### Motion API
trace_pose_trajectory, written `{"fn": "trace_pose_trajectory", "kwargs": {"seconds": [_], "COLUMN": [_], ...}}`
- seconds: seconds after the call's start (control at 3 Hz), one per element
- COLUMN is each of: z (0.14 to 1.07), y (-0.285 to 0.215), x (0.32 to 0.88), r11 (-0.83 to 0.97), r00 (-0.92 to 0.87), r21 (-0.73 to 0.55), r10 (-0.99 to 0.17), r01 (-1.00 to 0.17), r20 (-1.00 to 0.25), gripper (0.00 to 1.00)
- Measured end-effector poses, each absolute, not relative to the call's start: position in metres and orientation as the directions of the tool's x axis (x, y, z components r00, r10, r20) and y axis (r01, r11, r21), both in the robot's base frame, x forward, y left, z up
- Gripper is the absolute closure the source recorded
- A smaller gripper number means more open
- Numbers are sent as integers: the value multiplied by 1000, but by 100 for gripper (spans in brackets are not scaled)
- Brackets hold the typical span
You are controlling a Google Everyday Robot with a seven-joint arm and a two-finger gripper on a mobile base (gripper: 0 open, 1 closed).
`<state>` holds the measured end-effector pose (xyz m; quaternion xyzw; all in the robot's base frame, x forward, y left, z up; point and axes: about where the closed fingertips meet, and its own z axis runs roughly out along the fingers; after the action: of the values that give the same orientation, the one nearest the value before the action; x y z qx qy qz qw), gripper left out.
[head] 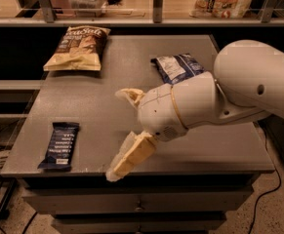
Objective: Move rxbar blueberry near brown chip bag
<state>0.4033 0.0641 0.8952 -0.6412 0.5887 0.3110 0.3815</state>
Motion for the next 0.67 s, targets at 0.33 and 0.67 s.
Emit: {"fn": "trace_pose_trajectory", "kwargs": {"seconds": [0.33,0.67], "z": [887,874], "y": [72,106], "x": [411,414], "r11": [-15,-41], "r00": [128,133], "r21": [-138,-128], "r10": [-482,-431], "r01": [-990,-991], "r20": [-867,-893], "gripper": [0,0]}}
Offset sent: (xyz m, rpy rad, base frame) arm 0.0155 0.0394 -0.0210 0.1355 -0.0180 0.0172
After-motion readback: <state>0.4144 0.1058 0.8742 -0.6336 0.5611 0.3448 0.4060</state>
